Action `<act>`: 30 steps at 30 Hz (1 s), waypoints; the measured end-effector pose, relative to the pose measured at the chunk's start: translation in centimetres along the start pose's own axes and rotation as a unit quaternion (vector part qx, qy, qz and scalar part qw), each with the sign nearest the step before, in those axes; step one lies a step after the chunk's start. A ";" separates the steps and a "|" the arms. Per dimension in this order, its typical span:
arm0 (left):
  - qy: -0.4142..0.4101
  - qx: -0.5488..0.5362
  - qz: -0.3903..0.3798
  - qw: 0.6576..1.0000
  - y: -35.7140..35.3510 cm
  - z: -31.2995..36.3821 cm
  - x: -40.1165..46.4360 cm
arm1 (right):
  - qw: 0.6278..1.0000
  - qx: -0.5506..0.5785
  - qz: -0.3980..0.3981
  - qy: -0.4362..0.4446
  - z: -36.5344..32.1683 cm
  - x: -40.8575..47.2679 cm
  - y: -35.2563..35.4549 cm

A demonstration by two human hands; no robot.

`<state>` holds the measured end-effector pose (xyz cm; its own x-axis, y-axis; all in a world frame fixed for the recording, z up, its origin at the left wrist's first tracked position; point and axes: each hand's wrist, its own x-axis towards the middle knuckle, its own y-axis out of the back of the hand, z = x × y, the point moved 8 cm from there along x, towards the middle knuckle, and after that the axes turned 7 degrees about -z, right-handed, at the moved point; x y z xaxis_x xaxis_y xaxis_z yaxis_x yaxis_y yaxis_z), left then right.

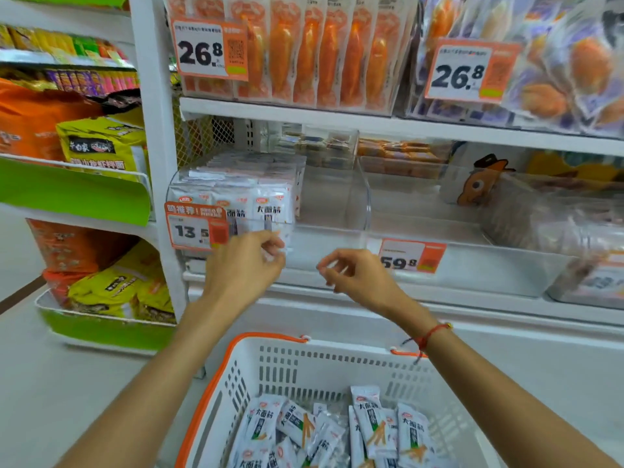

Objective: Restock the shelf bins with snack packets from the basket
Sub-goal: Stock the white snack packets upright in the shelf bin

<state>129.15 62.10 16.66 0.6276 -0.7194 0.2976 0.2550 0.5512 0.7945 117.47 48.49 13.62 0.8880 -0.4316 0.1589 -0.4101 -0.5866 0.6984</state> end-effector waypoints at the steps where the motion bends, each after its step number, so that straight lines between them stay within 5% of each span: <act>1: 0.015 -0.018 -0.019 1.000 -1.5 -0.8 -1.0 | 1.000 0.011 -0.020 -0.019 1.5 -1.1 -1.0; 10: 0.116 -0.039 -0.236 0.964 -16.1 -8.2 -8.7 | 0.972 0.032 -0.160 -0.171 13.1 -9.8 -12.0; 18: 0.221 0.048 -0.428 0.875 -26.6 -17.1 -17.3 | 0.934 -0.066 -0.257 -0.240 19.3 -15.1 -23.1; 22: 0.226 0.113 -0.430 0.867 -28.1 -18.5 -19.9 | 0.947 -0.186 -0.182 -0.187 19.3 -14.2 -24.2; 30: 0.278 0.213 -0.423 0.836 -29.2 -18.7 -20.0 | 0.908 -0.261 -0.137 -0.297 22.0 -10.9 -24.6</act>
<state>122.87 68.31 -22.34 0.6302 -0.4024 -0.6640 0.5697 -0.3414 0.7476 113.32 52.55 -20.64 0.6099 -0.7022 -0.3674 0.1021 -0.3901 0.9151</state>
